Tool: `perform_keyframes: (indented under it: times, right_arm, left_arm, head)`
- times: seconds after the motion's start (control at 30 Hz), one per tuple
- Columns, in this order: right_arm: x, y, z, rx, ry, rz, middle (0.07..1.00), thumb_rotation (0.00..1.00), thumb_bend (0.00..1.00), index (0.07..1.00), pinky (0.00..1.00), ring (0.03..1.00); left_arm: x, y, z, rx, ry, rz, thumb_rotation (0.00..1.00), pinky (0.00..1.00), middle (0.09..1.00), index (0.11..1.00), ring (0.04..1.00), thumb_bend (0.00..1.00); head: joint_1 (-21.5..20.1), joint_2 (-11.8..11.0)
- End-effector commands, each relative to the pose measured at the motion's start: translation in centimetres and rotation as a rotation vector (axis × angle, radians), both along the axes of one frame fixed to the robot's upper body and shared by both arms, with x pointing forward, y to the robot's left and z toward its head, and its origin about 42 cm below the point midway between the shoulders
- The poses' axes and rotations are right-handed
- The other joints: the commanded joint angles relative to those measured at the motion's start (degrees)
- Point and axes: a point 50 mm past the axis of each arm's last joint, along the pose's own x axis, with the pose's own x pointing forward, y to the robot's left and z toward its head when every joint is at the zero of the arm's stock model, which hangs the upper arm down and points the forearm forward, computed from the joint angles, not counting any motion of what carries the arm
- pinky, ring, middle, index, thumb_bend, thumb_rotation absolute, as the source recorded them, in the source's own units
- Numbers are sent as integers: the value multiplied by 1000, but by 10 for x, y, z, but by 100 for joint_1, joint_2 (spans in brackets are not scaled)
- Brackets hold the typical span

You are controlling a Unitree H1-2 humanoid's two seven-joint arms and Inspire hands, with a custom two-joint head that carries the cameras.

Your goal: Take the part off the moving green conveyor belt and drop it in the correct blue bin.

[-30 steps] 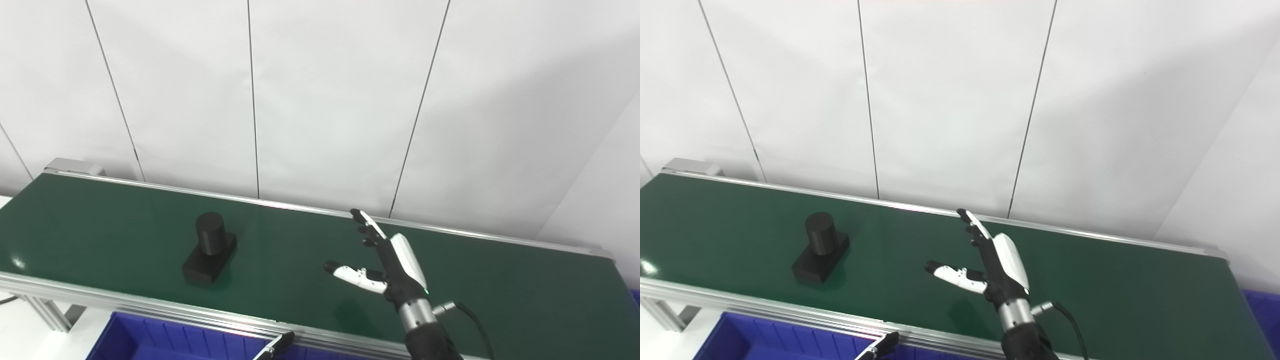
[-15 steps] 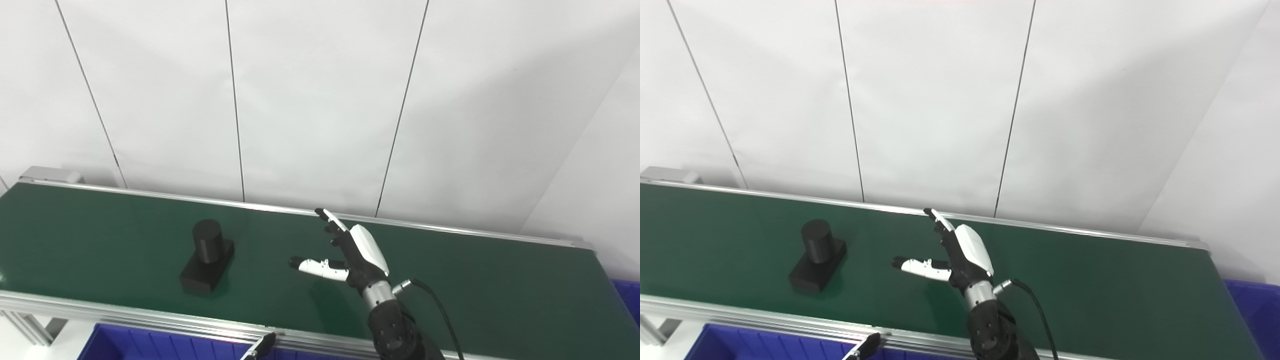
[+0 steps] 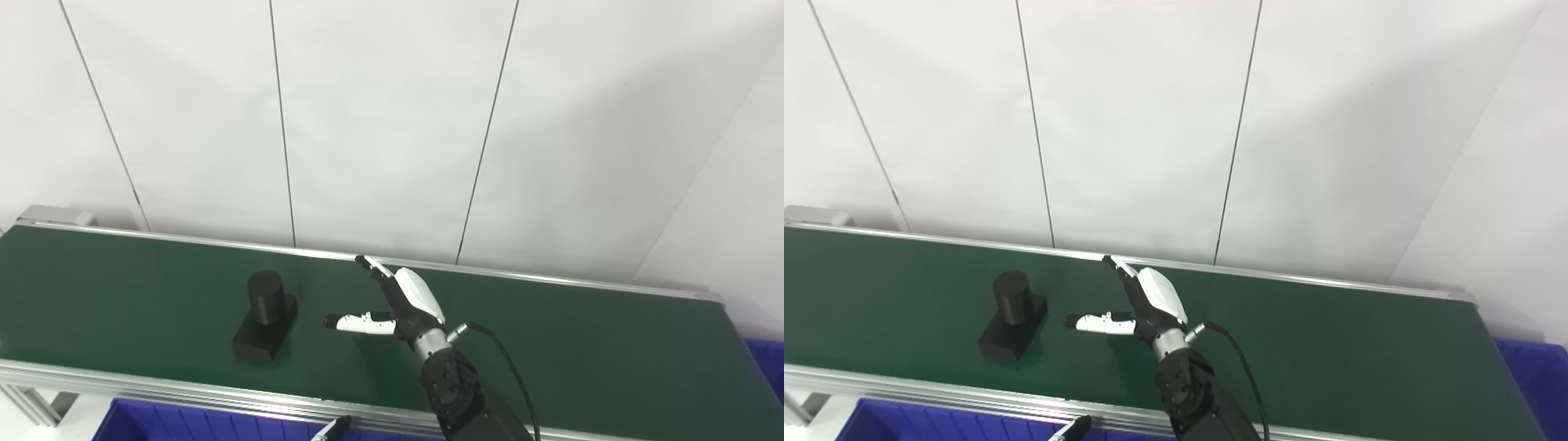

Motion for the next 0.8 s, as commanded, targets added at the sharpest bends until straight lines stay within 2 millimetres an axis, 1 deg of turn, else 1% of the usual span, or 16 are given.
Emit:
perform_keyframes:
  times: [0.0, 0.17, 0.33, 0.47, 0.6, 0.77]
  right_arm:
    - [10, 24, 33, 57, -102, 50, 919, 620, 932, 933, 809, 883]
    - [13, 41, 36, 49, -101, 59, 905, 605, 951, 922, 766, 858]
    - [18, 56, 35, 41, -92, 81, 900, 594, 963, 918, 792, 862]
    - [21, 61, 34, 29, -87, 95, 897, 620, 983, 920, 807, 863]
    - [24, 65, 31, 44, -75, 103, 891, 594, 993, 918, 803, 857]
    - [28, 71, 28, 39, -56, 111, 904, 581, 996, 925, 832, 876]
  left_arm:
    - [8, 1, 14, -15, -84, 3, 998, 907, 932, 914, 928, 805]
    - [4, 0, 14, -10, -87, -7, 997, 911, 930, 913, 926, 821]
    - [0, -1, 13, -12, -86, -3, 1000, 908, 929, 911, 924, 855]
    - [-4, -2, 13, -7, -86, -5, 1000, 918, 935, 914, 928, 849]
    - [-7, -1, 13, 16, -99, -16, 1000, 946, 944, 925, 944, 872]
    - [-9, -3, 12, 14, -108, -2, 1000, 918, 934, 912, 928, 859]
  head:
    - [2, 4]
    - [81, 64]
    - [154, 104]
    - [228, 151]
    - [283, 184]
    - [306, 222]
